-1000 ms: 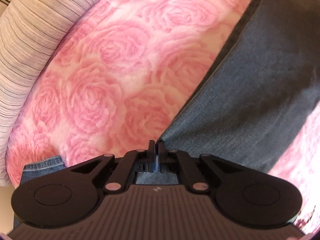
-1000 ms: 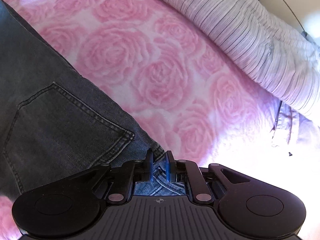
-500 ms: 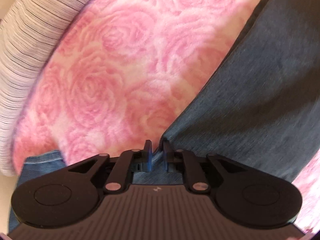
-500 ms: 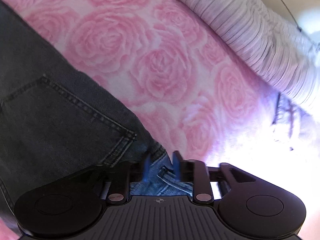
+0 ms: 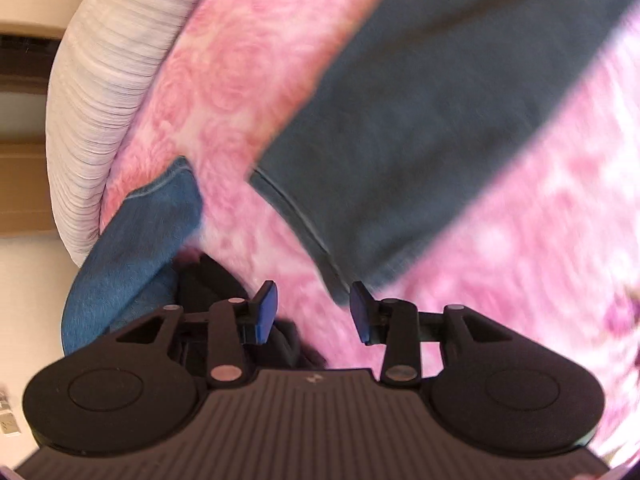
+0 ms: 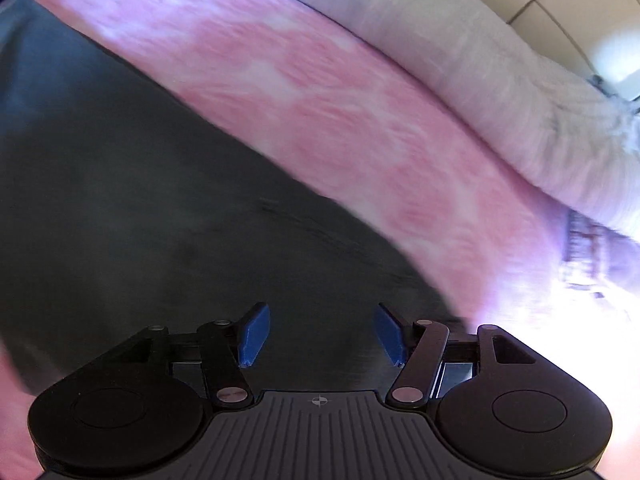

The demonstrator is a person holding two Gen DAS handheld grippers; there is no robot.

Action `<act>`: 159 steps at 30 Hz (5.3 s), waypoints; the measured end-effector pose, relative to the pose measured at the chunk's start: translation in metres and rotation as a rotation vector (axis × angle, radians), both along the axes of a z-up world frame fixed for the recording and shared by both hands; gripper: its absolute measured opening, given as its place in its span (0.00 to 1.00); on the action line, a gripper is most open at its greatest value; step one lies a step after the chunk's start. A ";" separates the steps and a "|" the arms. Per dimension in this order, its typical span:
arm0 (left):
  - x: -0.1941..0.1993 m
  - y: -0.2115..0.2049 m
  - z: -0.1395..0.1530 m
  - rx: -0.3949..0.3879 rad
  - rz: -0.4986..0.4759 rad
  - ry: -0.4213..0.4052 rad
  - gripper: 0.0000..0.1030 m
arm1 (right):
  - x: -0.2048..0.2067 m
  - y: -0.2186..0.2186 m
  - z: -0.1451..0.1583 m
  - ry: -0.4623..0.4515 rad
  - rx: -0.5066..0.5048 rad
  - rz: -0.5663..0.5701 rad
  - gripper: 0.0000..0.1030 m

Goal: Fold clothes

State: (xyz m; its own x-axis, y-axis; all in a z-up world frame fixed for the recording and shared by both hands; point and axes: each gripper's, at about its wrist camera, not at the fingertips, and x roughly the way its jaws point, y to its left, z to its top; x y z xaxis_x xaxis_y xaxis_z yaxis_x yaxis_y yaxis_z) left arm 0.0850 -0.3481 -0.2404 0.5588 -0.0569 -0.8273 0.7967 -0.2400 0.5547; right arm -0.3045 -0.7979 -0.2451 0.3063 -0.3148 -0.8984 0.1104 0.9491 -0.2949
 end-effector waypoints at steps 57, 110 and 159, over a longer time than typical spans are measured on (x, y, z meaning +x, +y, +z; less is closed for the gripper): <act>-0.324 -0.182 -0.012 -0.379 -0.731 0.540 0.02 | -0.068 0.141 -0.053 -0.443 0.174 -0.933 0.68; -0.437 -0.239 -0.046 -0.195 -0.760 0.536 0.39 | -0.292 -0.115 -0.082 -0.876 0.692 -1.387 0.31; 0.124 -0.061 -0.049 -0.295 -0.057 0.592 0.07 | 0.245 0.177 -0.095 -0.067 0.103 0.115 0.47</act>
State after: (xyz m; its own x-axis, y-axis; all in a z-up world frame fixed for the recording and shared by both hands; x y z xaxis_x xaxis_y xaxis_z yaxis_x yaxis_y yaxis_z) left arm 0.2093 -0.4089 -0.2892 0.0041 -0.3443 -0.9389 0.9777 -0.1958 0.0761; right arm -0.0597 -0.6207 -0.3403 0.3952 -0.1818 -0.9004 0.0151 0.9814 -0.1915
